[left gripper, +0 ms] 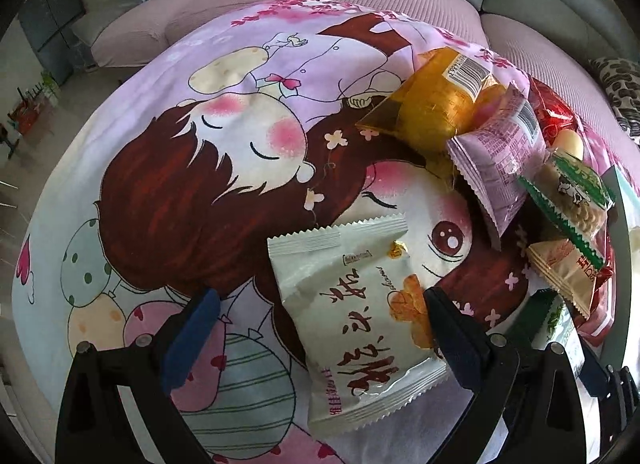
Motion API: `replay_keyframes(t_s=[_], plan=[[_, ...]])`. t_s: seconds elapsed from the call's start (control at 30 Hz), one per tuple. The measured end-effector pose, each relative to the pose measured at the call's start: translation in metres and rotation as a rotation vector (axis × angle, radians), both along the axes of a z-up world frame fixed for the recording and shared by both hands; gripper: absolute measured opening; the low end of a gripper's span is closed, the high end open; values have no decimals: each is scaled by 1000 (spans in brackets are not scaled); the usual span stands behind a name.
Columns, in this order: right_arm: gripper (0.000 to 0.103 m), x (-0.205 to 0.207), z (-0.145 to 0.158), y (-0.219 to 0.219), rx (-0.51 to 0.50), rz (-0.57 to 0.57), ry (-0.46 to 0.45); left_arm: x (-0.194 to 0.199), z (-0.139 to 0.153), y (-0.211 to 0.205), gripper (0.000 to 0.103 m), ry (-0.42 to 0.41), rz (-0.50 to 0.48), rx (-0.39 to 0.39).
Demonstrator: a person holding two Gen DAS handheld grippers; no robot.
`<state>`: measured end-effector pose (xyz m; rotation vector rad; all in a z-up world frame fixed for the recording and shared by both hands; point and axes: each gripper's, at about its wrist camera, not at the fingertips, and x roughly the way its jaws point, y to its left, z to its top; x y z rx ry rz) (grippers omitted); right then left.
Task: Organize snacks
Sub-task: 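Grasp the white biscuit pack with the left tool while the right tool grasps the green-white biscuit pack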
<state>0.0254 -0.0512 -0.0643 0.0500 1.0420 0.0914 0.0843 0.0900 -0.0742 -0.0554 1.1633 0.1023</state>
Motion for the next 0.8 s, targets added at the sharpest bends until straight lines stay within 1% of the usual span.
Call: replay_keyframes(t_s=[0.17,0.23,0.27,0.3,0.33,0.37,0.4,0.47,0.63,0.8], plan=[[72,1,-1,3,-27,2,-8,-1,2,2,100,-6,0,-19],[69,1,-1,5,-39,3,-12,-2,2,0,95,-14,-10,-23],[68,1,0,5,-43,3,-16,-6,4,1,90,-19,-16,-26],[67,1,0,5,-40,3,-17,-6,6,0,83,-29,-21,-36],[66,1,0,4,-33,1,-21,-7,8,0,79,-34,-24,-48],[63,1,1,2,-28,1,-22,-6,9,0,69,-43,-26,-65],[62,1,2,2,-24,2,-24,-6,11,1,64,-53,-26,-90],[58,0,4,1,-8,4,-31,-5,14,2,62,-59,-24,-112],[54,-3,13,2,21,22,-64,-7,17,5,59,-77,-30,-157],[50,-6,23,3,45,39,-99,-10,25,5,59,-106,-36,-175]])
